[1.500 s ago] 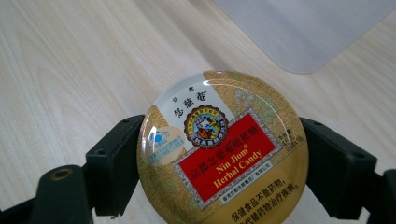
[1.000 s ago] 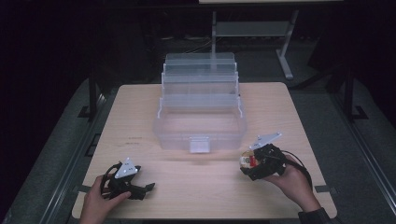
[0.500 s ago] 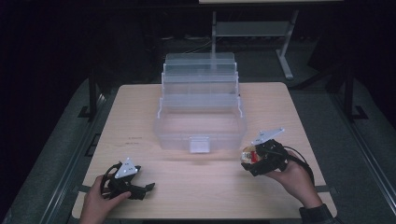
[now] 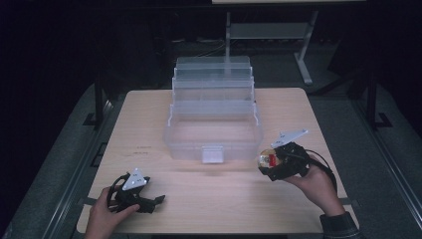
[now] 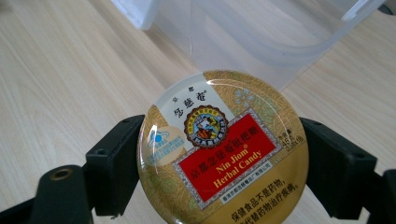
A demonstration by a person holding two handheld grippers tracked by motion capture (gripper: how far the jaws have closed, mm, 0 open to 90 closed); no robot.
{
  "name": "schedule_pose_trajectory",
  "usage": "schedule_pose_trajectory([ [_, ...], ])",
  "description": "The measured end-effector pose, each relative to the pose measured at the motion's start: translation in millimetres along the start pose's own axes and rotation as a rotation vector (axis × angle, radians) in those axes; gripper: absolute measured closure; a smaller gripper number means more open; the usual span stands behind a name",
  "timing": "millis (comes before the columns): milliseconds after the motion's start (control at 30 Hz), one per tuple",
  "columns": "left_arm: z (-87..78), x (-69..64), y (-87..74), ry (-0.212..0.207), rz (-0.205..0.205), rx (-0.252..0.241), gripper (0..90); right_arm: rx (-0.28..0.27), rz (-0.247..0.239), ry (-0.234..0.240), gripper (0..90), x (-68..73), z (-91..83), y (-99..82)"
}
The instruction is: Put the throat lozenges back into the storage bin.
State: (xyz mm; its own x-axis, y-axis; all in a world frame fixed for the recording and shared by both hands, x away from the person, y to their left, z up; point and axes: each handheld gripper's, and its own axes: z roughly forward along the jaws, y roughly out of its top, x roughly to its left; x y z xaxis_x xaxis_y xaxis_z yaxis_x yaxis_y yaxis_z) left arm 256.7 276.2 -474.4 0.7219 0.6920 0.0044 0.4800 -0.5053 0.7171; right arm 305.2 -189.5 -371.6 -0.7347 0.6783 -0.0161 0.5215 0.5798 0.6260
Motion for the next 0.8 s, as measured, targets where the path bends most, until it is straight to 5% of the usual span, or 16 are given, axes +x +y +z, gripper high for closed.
schedule_pose_trajectory([
  [800, 0.1, -0.2, 0.0, 0.0, -0.003, -0.002, 10.9, -0.007, 0.004, -0.015, 19.6, -20.1, -0.1, 28.4],
])
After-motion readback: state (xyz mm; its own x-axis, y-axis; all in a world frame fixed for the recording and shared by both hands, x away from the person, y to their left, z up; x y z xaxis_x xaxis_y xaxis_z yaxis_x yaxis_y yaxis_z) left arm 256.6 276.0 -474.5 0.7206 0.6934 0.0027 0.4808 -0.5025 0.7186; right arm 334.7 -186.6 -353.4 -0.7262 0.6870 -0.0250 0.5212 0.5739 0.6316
